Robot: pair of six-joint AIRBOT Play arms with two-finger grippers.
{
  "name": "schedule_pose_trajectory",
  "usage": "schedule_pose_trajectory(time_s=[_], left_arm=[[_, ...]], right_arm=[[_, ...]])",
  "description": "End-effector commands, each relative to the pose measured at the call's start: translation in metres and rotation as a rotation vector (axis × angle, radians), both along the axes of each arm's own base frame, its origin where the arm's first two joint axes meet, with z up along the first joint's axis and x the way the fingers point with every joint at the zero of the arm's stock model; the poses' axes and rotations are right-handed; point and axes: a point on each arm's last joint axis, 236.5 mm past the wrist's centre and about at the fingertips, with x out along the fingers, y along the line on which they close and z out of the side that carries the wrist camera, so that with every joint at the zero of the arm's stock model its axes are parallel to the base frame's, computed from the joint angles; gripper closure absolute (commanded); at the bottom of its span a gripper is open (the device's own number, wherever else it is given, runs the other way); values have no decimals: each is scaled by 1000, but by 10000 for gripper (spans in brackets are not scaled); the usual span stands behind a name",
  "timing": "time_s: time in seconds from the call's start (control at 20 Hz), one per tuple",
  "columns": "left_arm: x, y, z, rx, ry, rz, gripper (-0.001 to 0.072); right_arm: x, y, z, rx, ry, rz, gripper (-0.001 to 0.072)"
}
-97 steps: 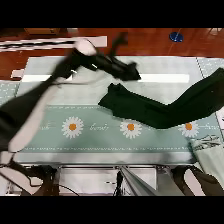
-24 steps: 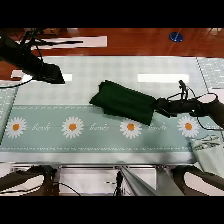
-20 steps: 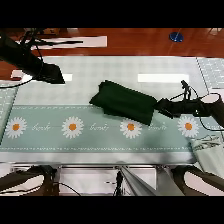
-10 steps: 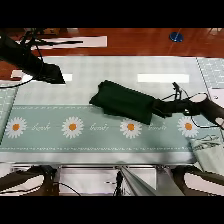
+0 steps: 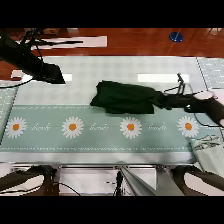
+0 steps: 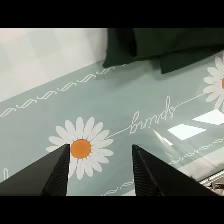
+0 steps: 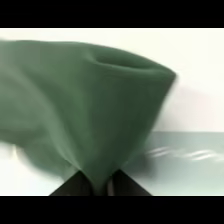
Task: Fold the shirts.
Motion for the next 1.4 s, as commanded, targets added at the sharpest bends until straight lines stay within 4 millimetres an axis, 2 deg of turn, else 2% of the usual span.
schedule_pose_trajectory(time_s=[0.0, 0.15, 0.25, 0.4, 0.55, 0.6, 0.7, 0.9, 1.1, 1.25, 1.35], left_arm=[[2, -1, 1, -3, -8, 5, 234], [4, -1, 1, -4, -16, 5, 233], [4, -1, 1, -4, -16, 5, 234], [5, -1, 1, -3, -26, -2, 234], [6, -1, 1, 5, -40, -45, 234], [6, -1, 1, 8, -44, -57, 233], [6, -1, 1, 15, -56, -91, 234], [11, 0, -2, 21, -72, -119, 233], [38, 5, 4, 9, -169, -64, 234], [62, 21, 10, 7, -247, 2, 234], [71, 36, 12, 13, -272, 44, 234]], right_arm=[[-6, -41, 94, 7, -154, -41, 684], [-31, -103, 150, -108, -172, -175, 684], [-61, -144, 171, -223, -119, -252, 684], [-119, -216, 183, -474, 40, -396, 684], [-200, -294, 180, -757, 325, -582, 684], [-218, -306, 178, -789, 395, -627, 685], [-245, -313, 169, -794, 534, -641, 685], [-315, -321, 158, -816, 845, -724, 685], [-373, -322, 156, -822, 1004, -871, 685], [-400, -310, 137, -733, 1103, -923, 685], [-420, -306, 126, -711, 1186, -920, 685]])
